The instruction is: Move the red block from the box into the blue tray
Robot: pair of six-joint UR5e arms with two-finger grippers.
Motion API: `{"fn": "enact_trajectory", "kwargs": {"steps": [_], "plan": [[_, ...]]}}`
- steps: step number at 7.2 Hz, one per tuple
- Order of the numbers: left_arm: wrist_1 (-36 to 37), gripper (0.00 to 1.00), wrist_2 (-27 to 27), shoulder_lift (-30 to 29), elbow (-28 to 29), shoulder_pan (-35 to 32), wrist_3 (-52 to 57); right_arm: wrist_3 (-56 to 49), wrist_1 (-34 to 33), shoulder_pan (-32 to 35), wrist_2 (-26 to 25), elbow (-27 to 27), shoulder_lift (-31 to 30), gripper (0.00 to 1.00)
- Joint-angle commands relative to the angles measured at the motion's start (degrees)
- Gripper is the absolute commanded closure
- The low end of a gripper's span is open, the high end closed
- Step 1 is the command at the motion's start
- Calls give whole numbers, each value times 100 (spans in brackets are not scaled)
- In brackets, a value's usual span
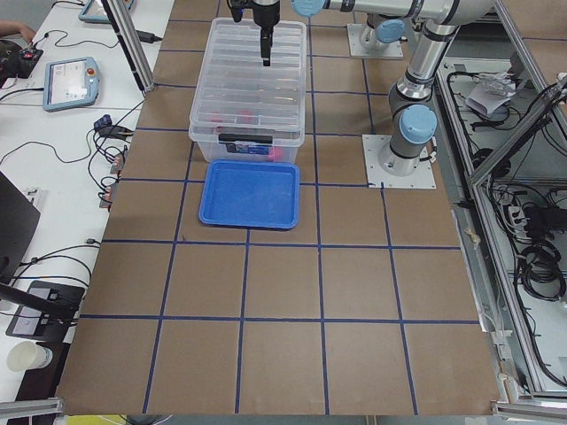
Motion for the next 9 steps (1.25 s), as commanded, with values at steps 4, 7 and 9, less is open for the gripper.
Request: {"fn": "enact_trajectory", "kwargs": {"steps": [4,7,9], "plan": [[0,0,-9,-37,50,-18,0,23,-5,-46,15,-108,-1,0],[9,0,-17,-10,32,8,9,-56,-4,15,41,-11,69,0],[9,0,-18,-19,7,8,9,23,-136,129,15,-11,560,0]]}}
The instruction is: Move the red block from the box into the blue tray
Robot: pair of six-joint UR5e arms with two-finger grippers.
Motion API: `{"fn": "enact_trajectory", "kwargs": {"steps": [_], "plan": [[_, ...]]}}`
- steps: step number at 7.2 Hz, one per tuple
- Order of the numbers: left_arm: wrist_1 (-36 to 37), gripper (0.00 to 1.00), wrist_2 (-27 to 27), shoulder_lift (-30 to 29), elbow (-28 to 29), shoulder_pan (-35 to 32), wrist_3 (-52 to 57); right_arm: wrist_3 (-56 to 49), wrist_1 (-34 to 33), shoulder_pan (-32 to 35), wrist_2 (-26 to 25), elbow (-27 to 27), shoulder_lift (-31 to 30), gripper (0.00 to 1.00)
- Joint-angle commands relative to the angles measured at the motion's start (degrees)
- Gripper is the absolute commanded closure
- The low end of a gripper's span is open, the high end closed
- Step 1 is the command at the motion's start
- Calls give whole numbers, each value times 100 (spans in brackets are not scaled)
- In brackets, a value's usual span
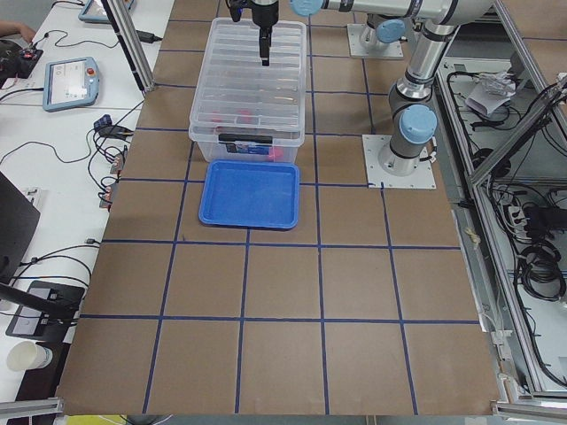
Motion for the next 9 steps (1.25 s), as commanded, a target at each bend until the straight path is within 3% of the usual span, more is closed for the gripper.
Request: {"fn": "enact_trajectory", "kwargs": {"steps": [1,3,4,9], "plan": [[0,0,12,28,-39,-4,-3,2,-452,160,-74,164,397,0],[0,0,12,36,-48,-4,5,-25,-1916,170,-74,926,547,0],[0,0,21,10,-48,-4,5,-60,-2228,161,-74,1217,591,0],[-17,0,21,-25,-13,-21,5,-596,-2117,108,-688,1290,600,0]]}}
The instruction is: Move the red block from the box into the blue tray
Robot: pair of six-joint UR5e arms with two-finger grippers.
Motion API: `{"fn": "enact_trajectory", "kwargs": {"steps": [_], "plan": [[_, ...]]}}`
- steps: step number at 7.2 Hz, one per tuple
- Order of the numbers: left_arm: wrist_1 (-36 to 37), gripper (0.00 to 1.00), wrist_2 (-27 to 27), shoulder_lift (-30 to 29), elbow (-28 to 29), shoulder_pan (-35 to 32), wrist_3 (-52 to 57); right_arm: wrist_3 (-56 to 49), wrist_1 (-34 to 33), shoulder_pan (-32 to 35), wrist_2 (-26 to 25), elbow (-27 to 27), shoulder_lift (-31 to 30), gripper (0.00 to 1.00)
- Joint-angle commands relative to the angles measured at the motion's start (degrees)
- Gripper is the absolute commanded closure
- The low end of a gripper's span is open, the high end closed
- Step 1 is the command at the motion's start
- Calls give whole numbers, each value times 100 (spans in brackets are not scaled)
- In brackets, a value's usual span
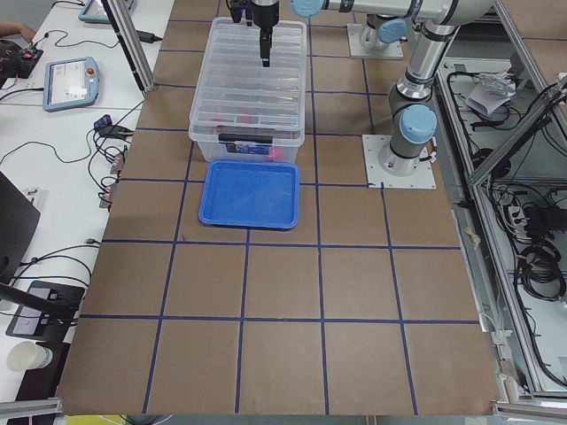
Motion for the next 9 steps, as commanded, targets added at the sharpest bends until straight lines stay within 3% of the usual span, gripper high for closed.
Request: {"fn": "enact_trajectory", "kwargs": {"steps": [1,4,7,9], "plan": [[-27,0,10,-44,41,-20,41,-262,31,-71,-328,3,16,0],[-79,0,36,-158,173,6,41,-474,31,-378,-514,-50,-19,0],[-107,0,-297,-203,-335,6,-82,-641,22,-774,-452,-76,-28,0],[-71,0,-237,-264,-240,67,-12,-650,100,-1054,-522,-85,-45,0]]}}
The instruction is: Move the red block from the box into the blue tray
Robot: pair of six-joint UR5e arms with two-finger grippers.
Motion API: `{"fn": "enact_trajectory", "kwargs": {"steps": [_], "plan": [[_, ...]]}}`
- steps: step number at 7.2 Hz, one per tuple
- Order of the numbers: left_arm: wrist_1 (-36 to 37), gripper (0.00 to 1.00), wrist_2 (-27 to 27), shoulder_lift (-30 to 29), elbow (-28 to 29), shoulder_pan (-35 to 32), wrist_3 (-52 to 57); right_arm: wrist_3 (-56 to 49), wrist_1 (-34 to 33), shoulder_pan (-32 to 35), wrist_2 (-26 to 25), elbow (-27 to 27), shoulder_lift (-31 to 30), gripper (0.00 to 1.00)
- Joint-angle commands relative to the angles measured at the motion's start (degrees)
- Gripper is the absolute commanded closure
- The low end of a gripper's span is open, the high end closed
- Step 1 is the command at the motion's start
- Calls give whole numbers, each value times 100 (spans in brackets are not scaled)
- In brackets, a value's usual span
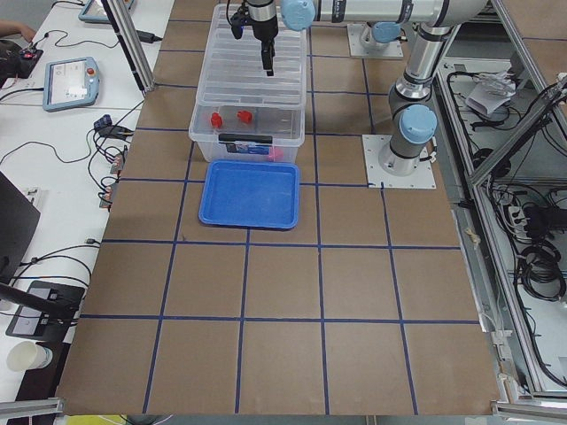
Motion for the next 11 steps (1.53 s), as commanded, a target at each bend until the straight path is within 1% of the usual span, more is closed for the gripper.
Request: {"fn": "enact_trajectory", "kwargs": {"steps": [1,2,3,4,5,6,7,8,9,10,11], "plan": [[192,0,27,-97,52,64,35,-79,261,-371,-74,-30,-16,0],[585,0,35,-167,-105,142,113,-114,306,-547,-65,-56,-25,0],[676,0,35,-263,-167,195,140,-236,289,-610,-100,-57,-25,0],[990,0,35,-403,-203,266,436,-342,237,-733,-196,-65,-25,0],[1028,0,1,-509,-290,423,779,-413,236,-795,-197,-92,-25,0],[1211,0,-26,-615,-465,616,791,-422,236,-813,-206,-92,-25,0],[1796,0,-9,-659,-702,766,678,-414,280,-813,-180,-92,-51,0],[2315,0,9,-668,-1052,680,128,-413,280,-778,-127,-101,-86,0],[2599,0,9,-695,-1334,610,-260,-396,306,-691,143,-179,-217,0],[3002,0,0,-817,-1537,574,-272,-283,907,-559,842,-519,-375,0],[3127,0,9,-896,-1652,565,-307,-38,1618,-358,927,-975,-585,0]]}}
